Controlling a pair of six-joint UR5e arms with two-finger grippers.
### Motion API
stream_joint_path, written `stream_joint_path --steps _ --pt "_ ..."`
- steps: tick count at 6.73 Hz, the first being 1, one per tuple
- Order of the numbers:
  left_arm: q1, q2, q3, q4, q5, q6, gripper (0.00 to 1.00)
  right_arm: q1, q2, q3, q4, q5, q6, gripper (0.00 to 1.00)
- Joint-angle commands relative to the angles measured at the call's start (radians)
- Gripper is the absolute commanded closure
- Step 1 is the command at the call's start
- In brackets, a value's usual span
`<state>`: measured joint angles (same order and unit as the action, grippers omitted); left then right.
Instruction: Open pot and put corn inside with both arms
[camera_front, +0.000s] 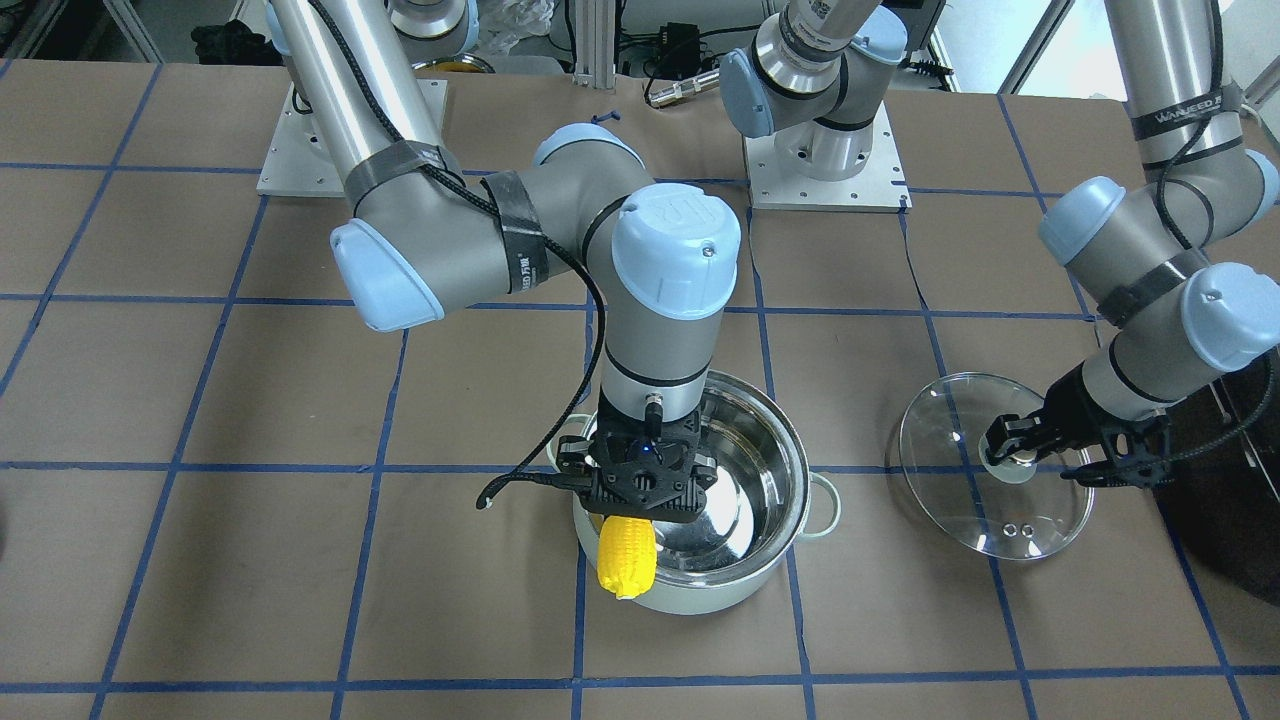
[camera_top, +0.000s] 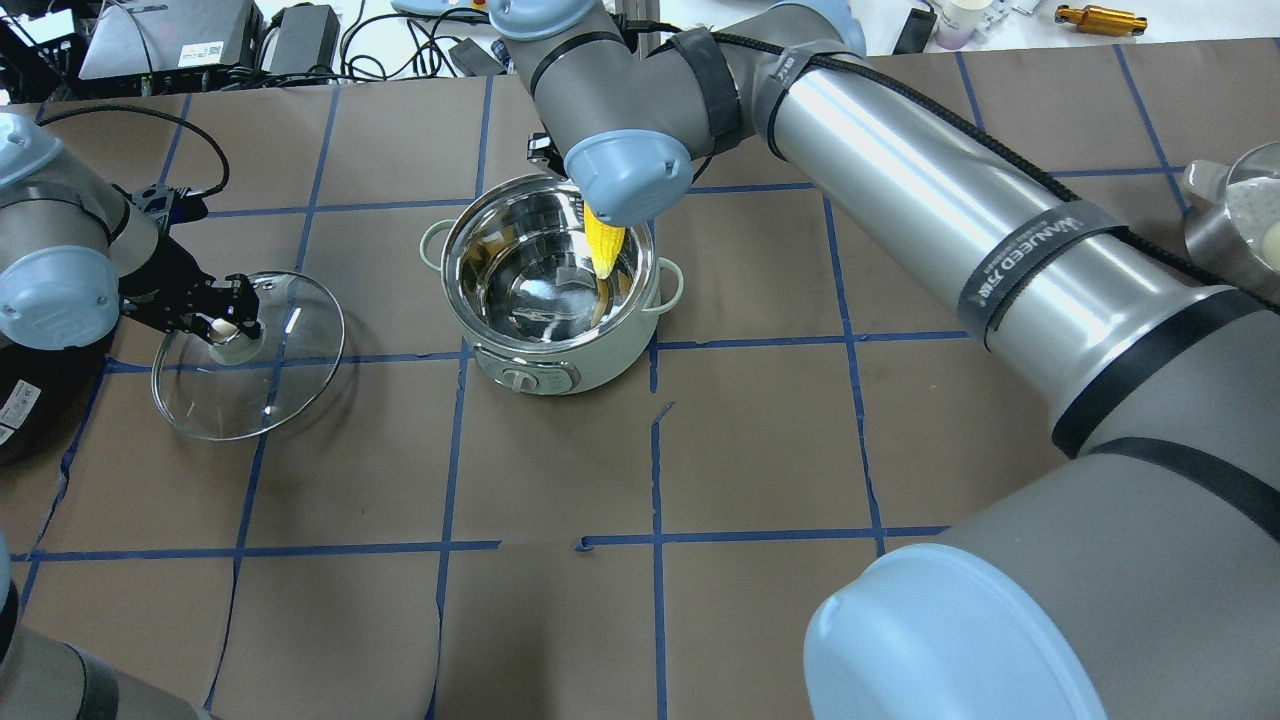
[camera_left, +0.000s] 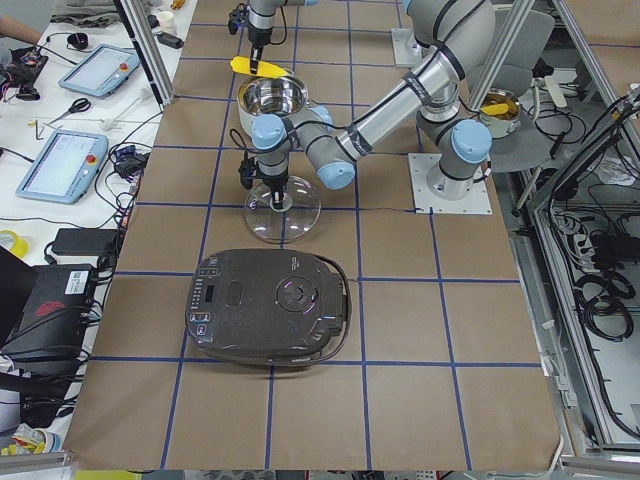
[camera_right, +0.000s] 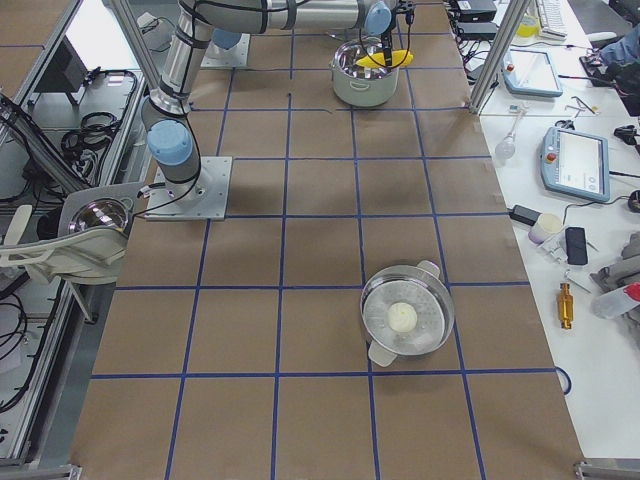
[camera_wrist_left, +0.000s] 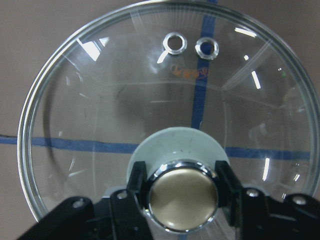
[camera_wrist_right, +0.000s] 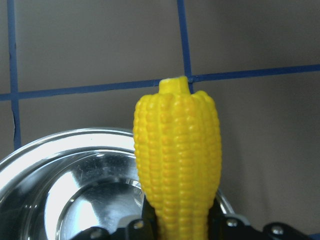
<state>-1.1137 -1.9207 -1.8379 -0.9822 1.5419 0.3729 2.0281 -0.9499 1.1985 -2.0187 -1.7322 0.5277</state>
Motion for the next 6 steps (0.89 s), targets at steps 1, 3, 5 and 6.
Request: stream_joint_path --steps 1,3,5,6 --pt "-0.035 0.0 -0.003 0.002 0.021 0.041 0.99 0.053 0.023 -0.002 -0.002 0.002 0.005 0.85" --pt "-0.035 0.0 -0.004 0.002 0.02 0.046 0.99 0.104 0.022 0.003 0.003 -0.003 0.001 0.75" --pt "-0.035 -0.007 -0.009 0.001 0.021 0.041 0.44 0.104 0.022 0.013 0.006 -0.003 -0.023 0.0" --pt "-0.035 -0.015 -0.011 0.0 0.02 0.037 0.38 0.104 0.02 0.015 0.006 -0.003 -0.025 0.0"
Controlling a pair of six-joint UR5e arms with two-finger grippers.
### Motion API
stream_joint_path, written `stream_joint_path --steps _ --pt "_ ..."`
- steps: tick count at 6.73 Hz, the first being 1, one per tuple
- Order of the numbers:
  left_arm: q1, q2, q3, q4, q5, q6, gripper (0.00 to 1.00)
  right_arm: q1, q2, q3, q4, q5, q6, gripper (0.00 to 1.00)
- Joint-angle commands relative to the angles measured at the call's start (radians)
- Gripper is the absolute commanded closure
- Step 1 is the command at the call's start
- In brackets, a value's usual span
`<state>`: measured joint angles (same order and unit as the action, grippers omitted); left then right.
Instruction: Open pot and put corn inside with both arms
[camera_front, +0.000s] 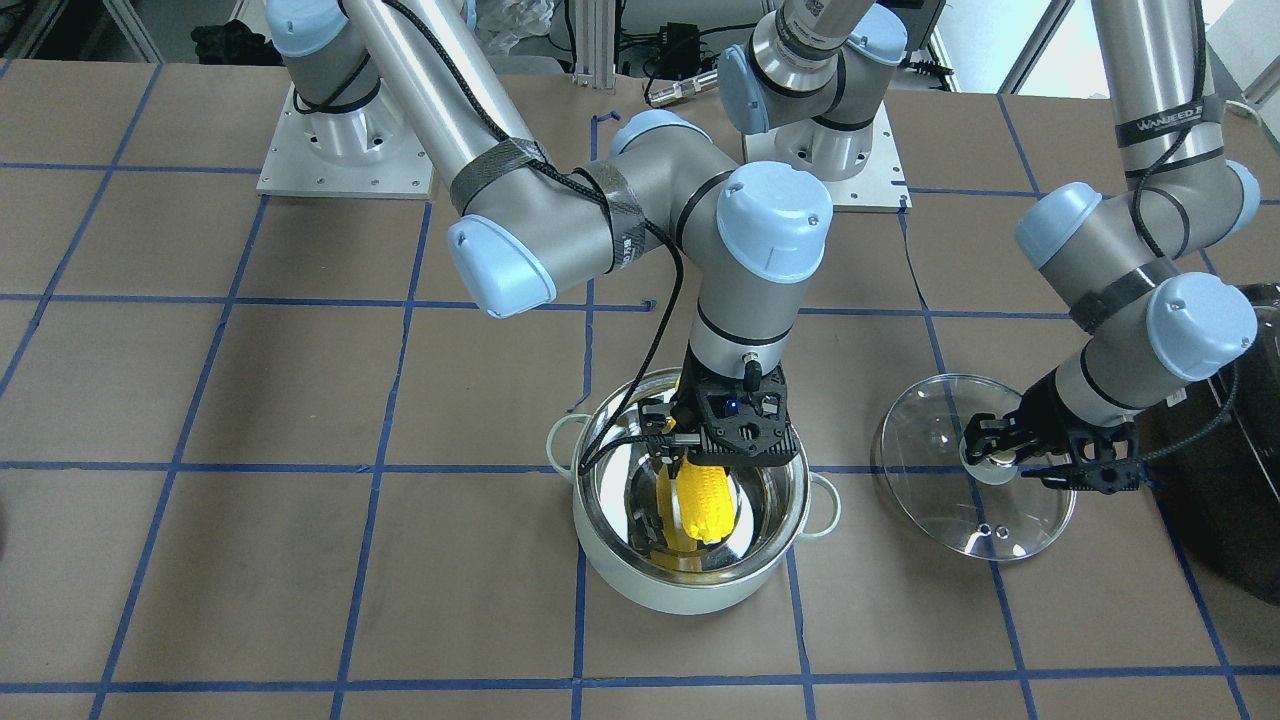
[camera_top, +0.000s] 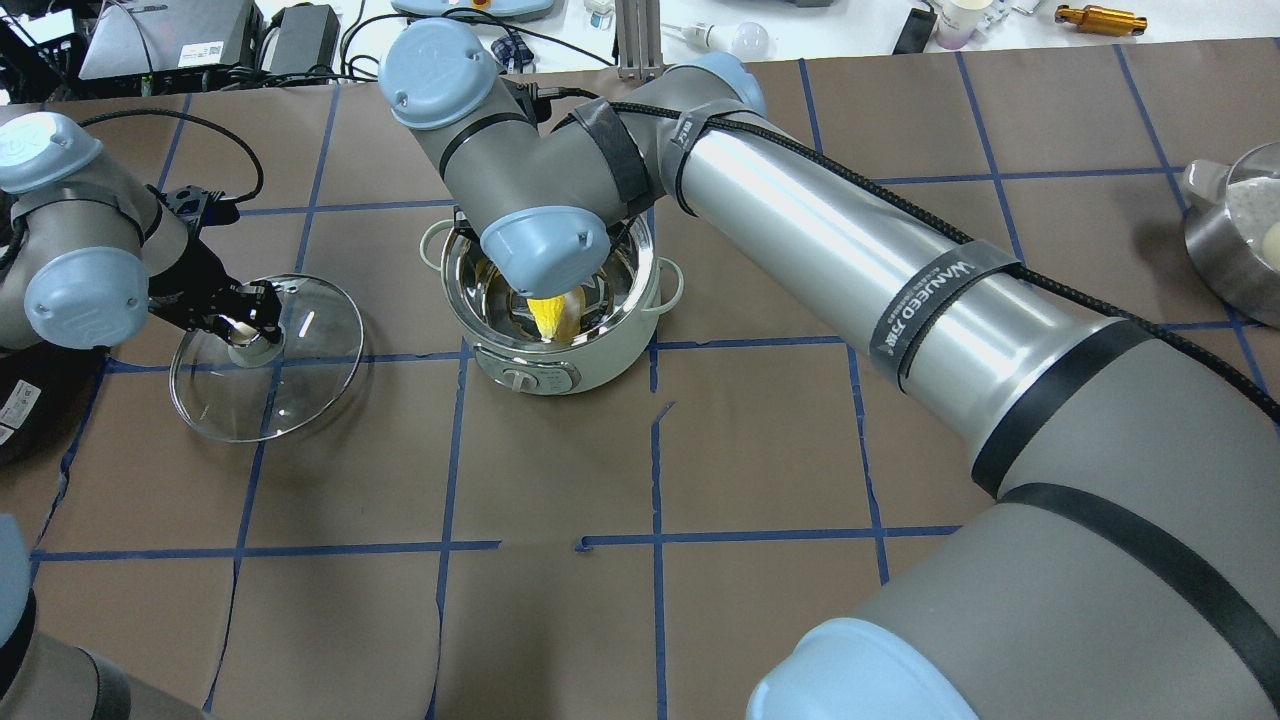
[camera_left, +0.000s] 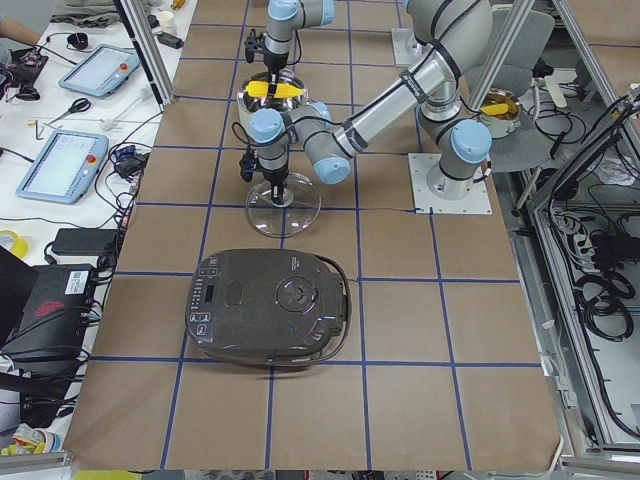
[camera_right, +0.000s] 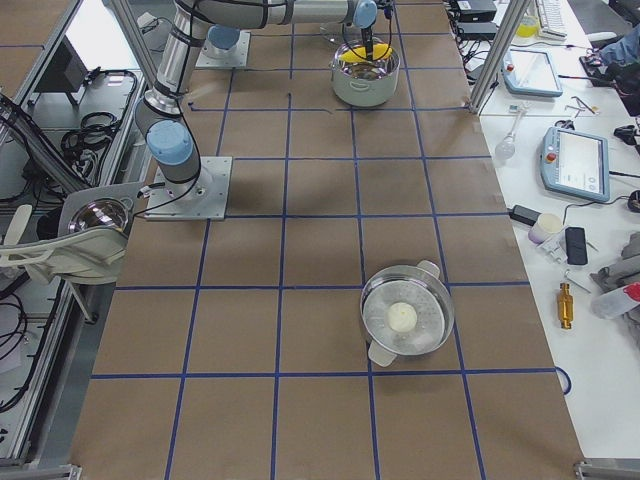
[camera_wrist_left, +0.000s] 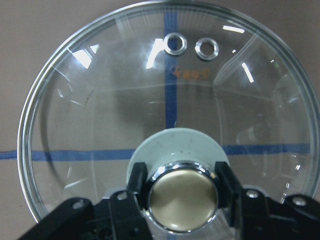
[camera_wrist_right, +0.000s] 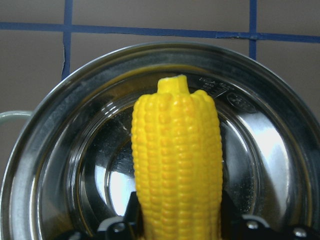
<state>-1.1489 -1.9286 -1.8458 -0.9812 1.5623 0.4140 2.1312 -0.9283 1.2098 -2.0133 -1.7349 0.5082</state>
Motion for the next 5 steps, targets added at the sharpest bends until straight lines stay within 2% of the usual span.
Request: stream_joint_path --steps 1,3,5 --pt "0.0 -0.01 -0.003 0.001 0.001 -0.003 0.19 0.0 -0.016 0.002 0.002 0.001 -0.007 0.0" --pt "0.003 -0.001 0.008 0.007 0.002 -0.006 0.09 -0.072 -0.073 0.013 0.014 0.009 -0.023 0.0" --pt "-0.014 0.04 0.066 -0.026 0.001 -0.023 0.03 -0.231 -0.198 0.025 0.242 0.052 -0.127 0.0"
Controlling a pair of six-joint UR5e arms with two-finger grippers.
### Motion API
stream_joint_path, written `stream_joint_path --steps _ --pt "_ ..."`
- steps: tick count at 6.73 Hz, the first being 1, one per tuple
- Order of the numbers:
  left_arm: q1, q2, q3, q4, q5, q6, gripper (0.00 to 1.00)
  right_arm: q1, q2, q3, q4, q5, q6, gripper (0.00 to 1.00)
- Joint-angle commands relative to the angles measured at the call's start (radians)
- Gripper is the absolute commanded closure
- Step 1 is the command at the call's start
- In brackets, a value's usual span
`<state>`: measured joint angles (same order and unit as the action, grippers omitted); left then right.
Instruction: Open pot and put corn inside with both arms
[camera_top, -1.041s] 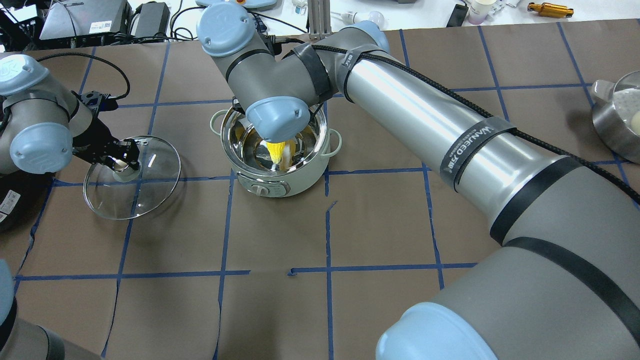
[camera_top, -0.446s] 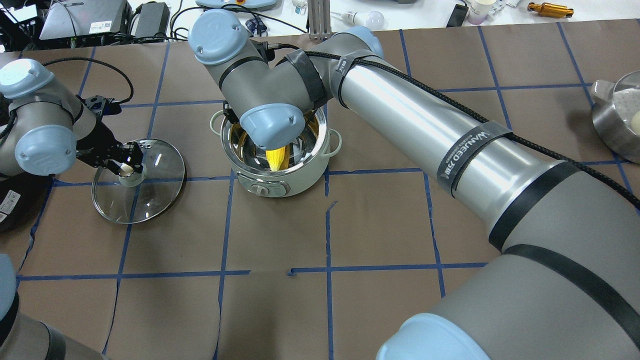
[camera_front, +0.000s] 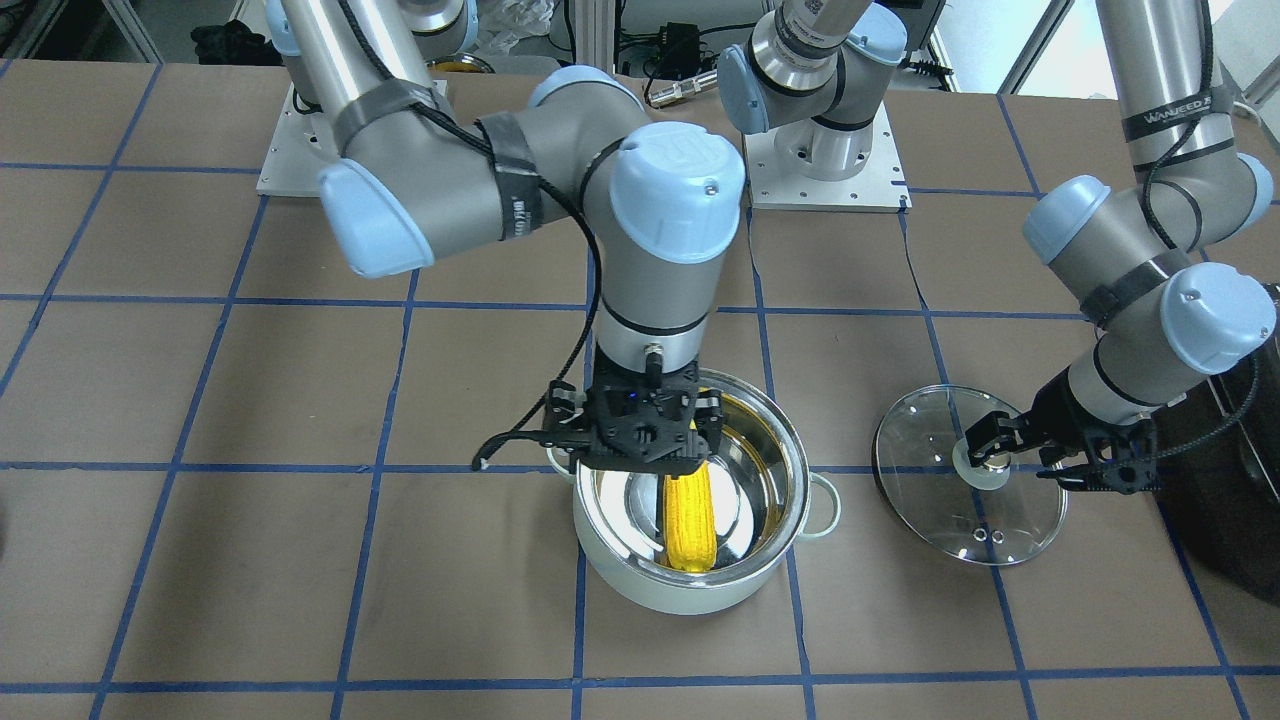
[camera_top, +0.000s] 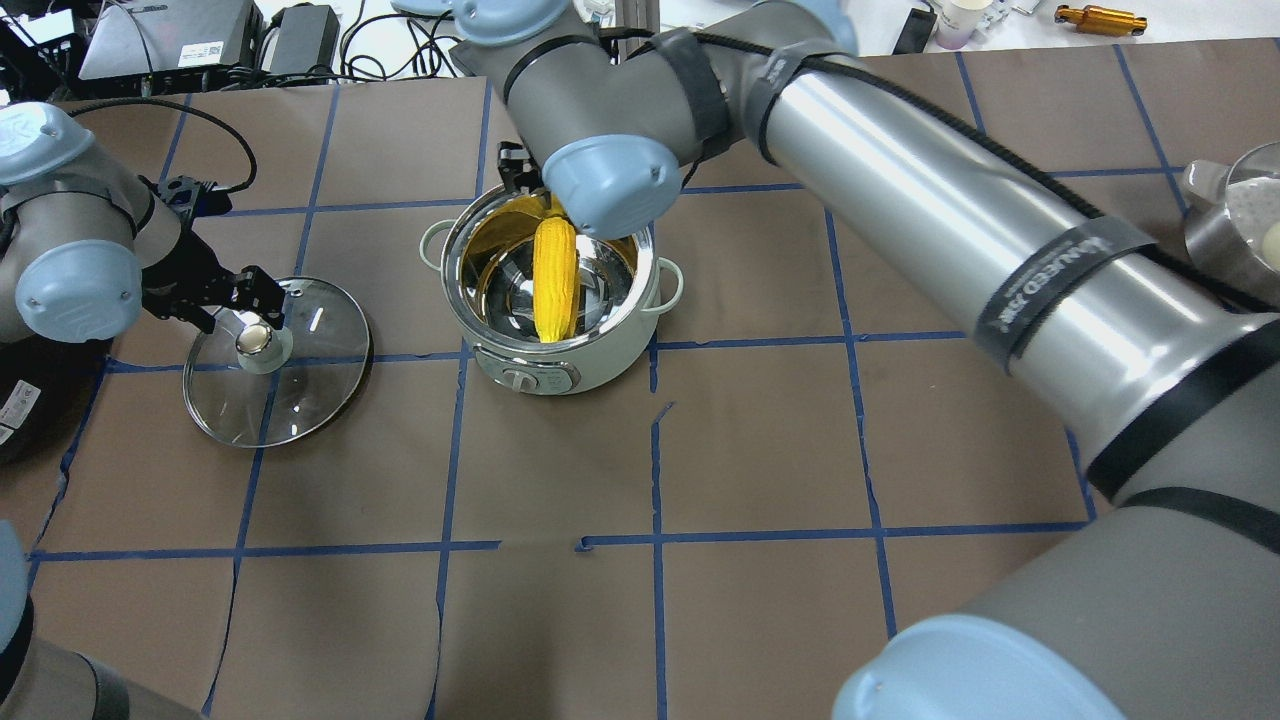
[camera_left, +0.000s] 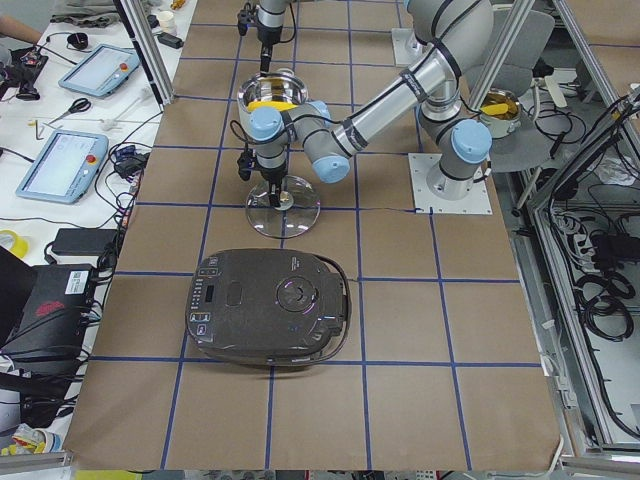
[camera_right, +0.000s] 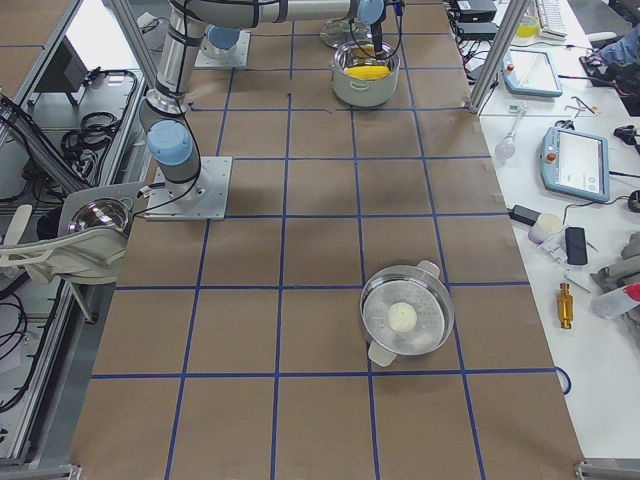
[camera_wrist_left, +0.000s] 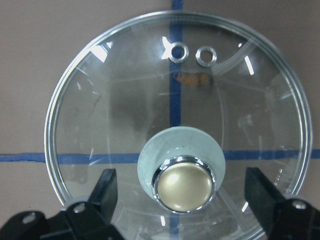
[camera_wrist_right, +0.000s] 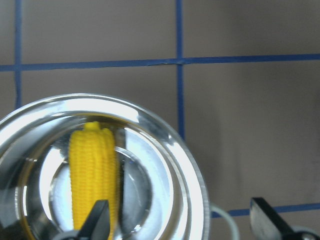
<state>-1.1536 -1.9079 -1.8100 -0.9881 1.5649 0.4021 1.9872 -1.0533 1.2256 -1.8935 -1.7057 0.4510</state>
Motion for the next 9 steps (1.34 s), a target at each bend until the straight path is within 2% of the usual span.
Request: stream_joint_path --steps 1,2,3,4,6,7,9 --pt "-0.059 0.062 0.072 -0.1 -0.002 -0.084 0.02 -0.178 -0.132 0.017 0.222 0.068 -0.092 0.0" --pt "-0.145 0.093 0.16 -0.224 0.001 -0.198 0.02 -0.279 -0.187 0.035 0.314 0.148 -0.116 0.0" --pt "-0.235 0.116 0.263 -0.362 0.003 -0.295 0.0 -0.356 -0.247 0.073 0.339 0.138 -0.27 0.0" --pt "-0.308 0.139 0.335 -0.453 0.018 -0.328 0.0 -0.396 -0.327 0.134 0.368 0.135 -0.338 0.0" --pt "-0.383 0.229 0.37 -0.552 0.023 -0.385 0.0 -0.409 -0.437 0.237 0.358 0.135 -0.338 0.0" --pt "-0.443 0.275 0.364 -0.563 0.03 -0.39 0.0 -0.412 -0.456 0.258 0.358 0.133 -0.341 0.0" --pt "-0.471 0.302 0.354 -0.563 0.023 -0.391 0.0 -0.412 -0.49 0.271 0.373 0.135 -0.344 0.0"
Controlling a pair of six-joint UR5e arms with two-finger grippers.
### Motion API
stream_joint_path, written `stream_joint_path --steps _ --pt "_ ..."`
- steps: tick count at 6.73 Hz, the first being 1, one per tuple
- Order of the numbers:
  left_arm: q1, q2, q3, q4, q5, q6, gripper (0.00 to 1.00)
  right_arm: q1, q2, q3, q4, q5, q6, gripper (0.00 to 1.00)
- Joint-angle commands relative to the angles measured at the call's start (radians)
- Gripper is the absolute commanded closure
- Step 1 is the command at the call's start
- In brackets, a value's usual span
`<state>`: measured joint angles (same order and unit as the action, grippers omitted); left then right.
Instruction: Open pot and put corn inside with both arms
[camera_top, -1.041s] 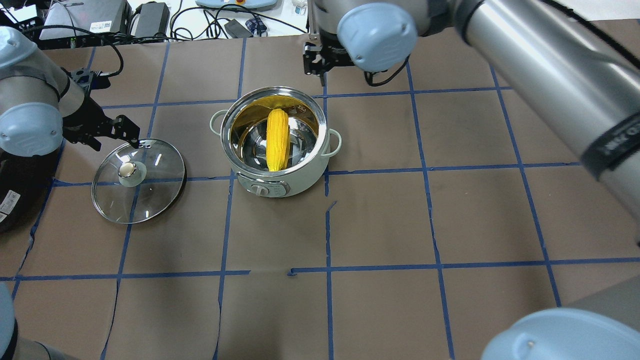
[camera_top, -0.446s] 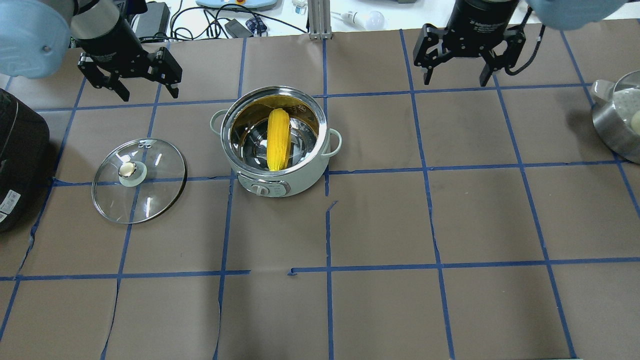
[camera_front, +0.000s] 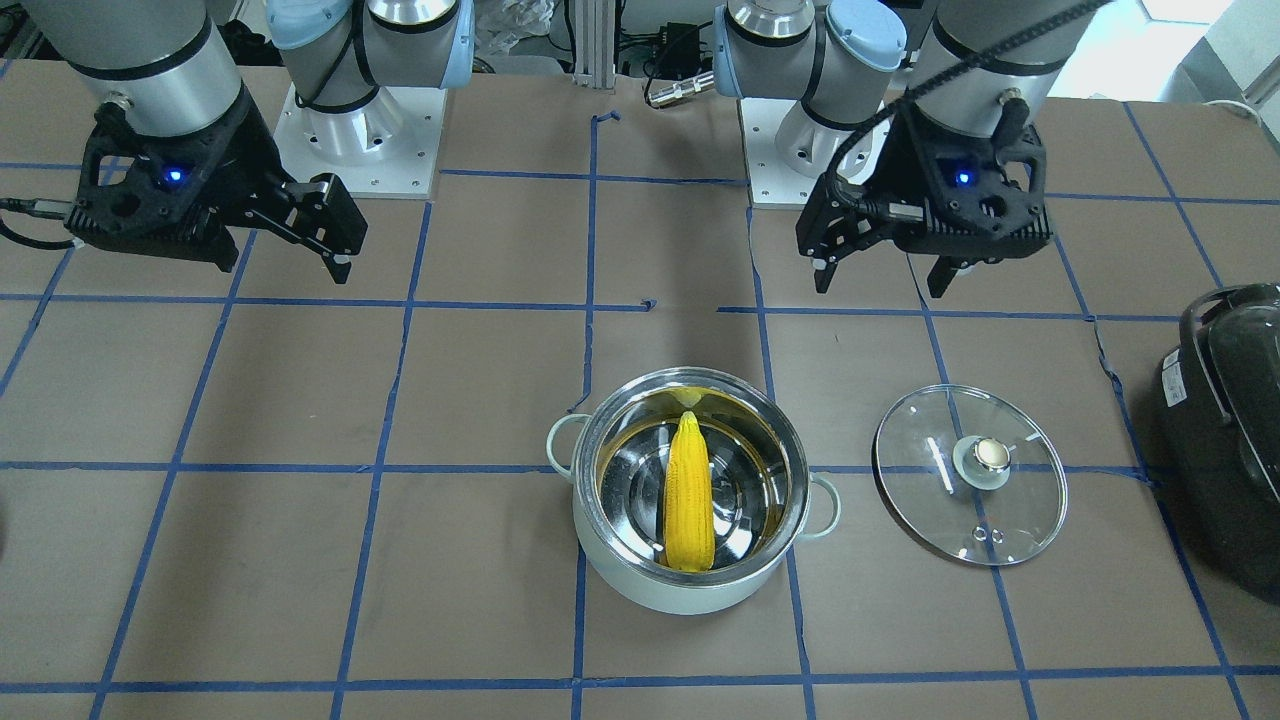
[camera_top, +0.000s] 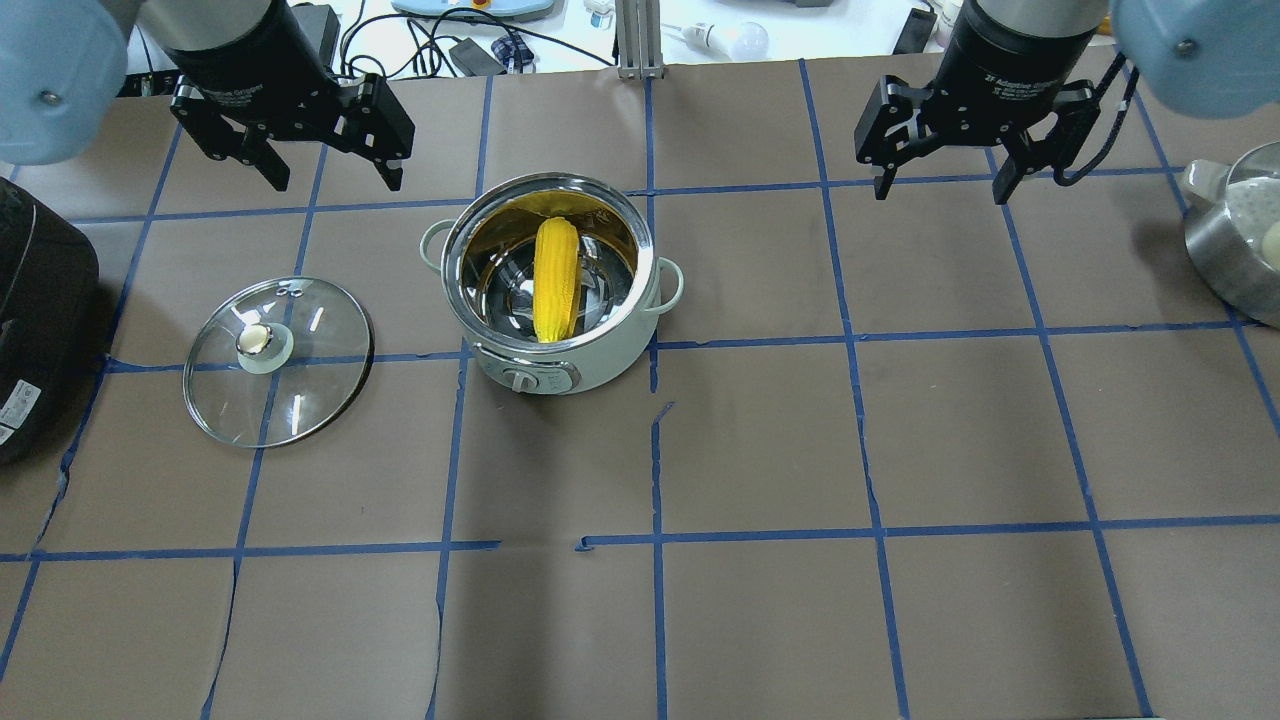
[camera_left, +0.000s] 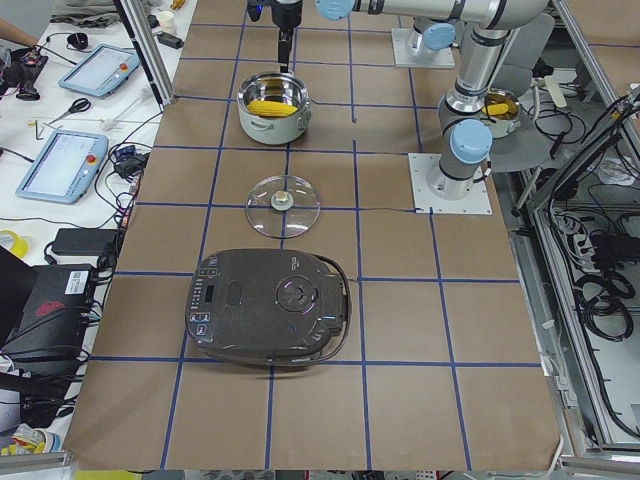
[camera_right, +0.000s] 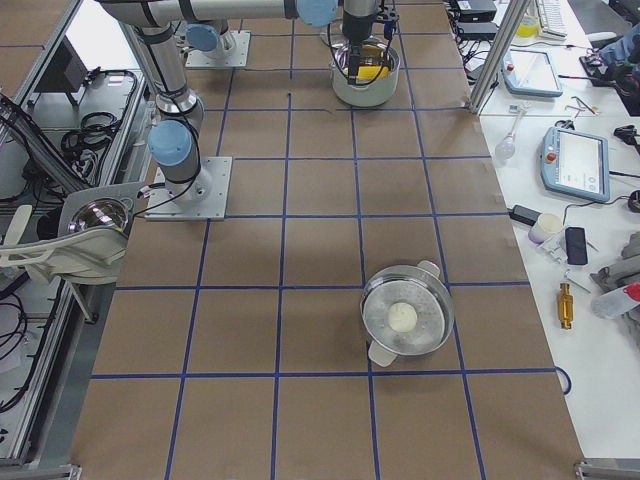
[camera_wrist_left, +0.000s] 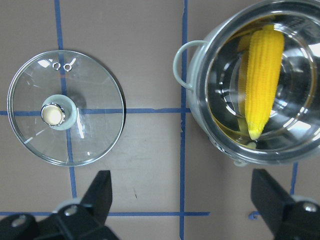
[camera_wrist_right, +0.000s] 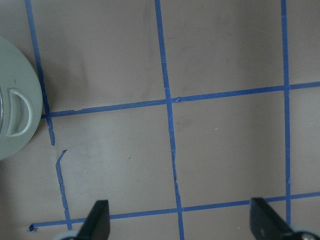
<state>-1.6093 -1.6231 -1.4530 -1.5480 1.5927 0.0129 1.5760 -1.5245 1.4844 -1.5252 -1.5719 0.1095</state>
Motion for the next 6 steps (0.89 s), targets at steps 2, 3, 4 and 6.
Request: stream_joint_path --steps 2,3,4,6 --pt "0.0 0.034 -0.007 0.008 0.001 0.007 0.0 -0.001 -0.026 0.024 0.005 0.0 -0.002 0.0" --pt "0.032 0.042 -0.004 0.009 0.0 0.015 0.0 -0.002 -0.026 0.024 0.005 0.001 -0.004 0.0" --pt "0.061 0.048 -0.009 0.008 0.003 0.019 0.0 -0.002 -0.026 0.024 0.003 0.003 -0.002 0.0" --pt "0.057 0.051 -0.026 0.012 -0.005 0.012 0.0 -0.001 -0.026 0.024 0.002 0.003 -0.004 0.0"
